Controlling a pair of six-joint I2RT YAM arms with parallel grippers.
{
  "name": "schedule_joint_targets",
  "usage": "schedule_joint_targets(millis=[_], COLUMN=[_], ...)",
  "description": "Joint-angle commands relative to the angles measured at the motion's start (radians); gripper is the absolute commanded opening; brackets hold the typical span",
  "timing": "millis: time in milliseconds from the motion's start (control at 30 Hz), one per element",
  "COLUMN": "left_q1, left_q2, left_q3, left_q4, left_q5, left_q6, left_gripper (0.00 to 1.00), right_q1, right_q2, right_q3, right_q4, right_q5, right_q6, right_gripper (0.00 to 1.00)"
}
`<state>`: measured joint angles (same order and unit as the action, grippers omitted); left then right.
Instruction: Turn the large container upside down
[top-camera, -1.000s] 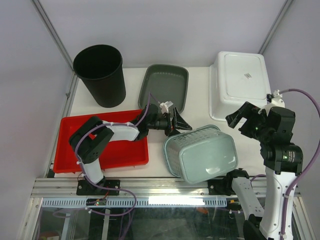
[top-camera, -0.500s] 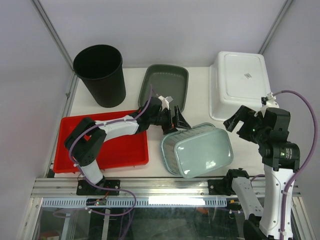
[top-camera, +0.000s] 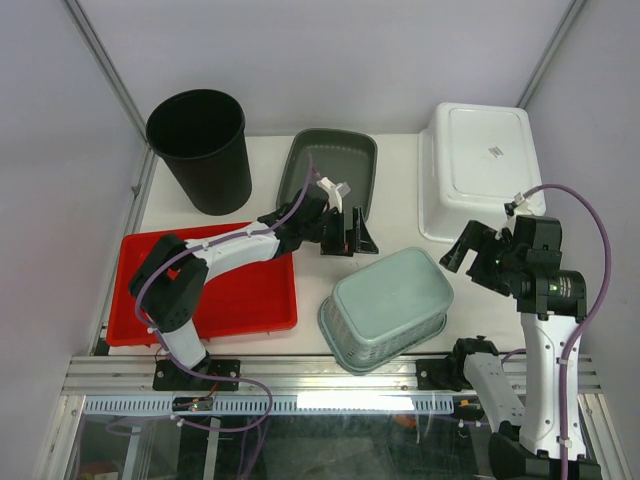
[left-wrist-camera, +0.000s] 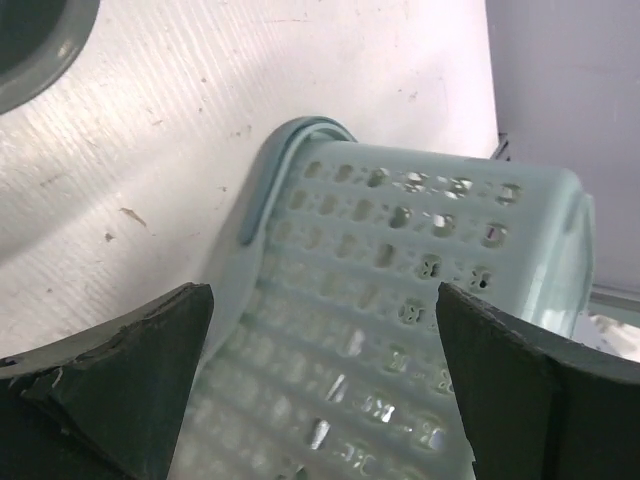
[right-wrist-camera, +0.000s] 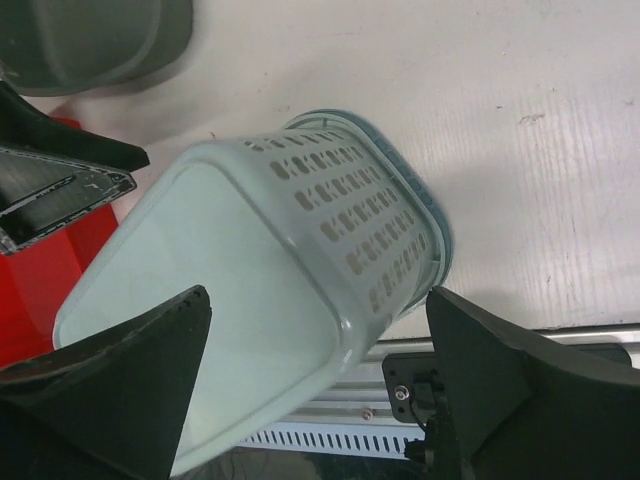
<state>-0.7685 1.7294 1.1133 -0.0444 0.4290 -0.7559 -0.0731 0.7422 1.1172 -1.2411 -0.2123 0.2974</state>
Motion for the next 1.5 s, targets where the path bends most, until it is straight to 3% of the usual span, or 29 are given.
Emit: schedule_joint_targets(millis=[0,133,267,367,600,867,1000,1167,1300,1467], left_q1=[0.004,0.004,0.005,0.009,0.010,0.010,0.010,0.009,0.004,-0.029], left_q2=[-0.046,-0.091,-0.139,-0.168,-0.284,-0.365,-0.376,-0.369,-0.357,-0.323], left_q3=[0.063,0.119,0.203,0.252,0.117,0.002,-0.024,-0.043,-0.053,-0.069], left_q4=[-0.080,-0.149,-0.242,-0.331,-0.389,-0.392,-0.382,-0.362,-0.329,-0.264], left_q5=[-0.092,-0.182,-0.246,-0.275,-0.116,0.064,0.096,0.118,0.146,0.188], left_q6=[0.142,0.196,0.248,0.256,0.237,0.174,0.166,0.164,0.150,0.120], left_gripper=[0.99,0.99,0.99,0.99,0.99,0.99,0.99,0.99,0.99,0.99], right_q1=[0.004,0.004,0.004,0.004,0.004,0.004,0.004,0.005,0.004,0.004], right_q2=[0.010,-0.012,-0.046,-0.070,-0.072,-0.060,-0.019,0.078,0.170,0.230], right_q3=[0.005,-0.031,-0.102,-0.151,-0.171,-0.208,-0.196,-0.178,-0.131,-0.055], right_q4=[-0.004,0.014,0.017,0.017,0.011,0.090,0.175,0.321,0.374,0.392], right_q5=[0.043,-0.013,-0.091,-0.086,-0.081,-0.114,-0.115,-0.080,-0.029,-0.043], right_q6=[0.017,0.069,0.120,0.144,0.140,0.160,0.178,0.189,0.174,0.174], right_gripper=[0.94,0.93,0.77,0.71,0.52,0.20,0.13,0.12,0.17,0.49])
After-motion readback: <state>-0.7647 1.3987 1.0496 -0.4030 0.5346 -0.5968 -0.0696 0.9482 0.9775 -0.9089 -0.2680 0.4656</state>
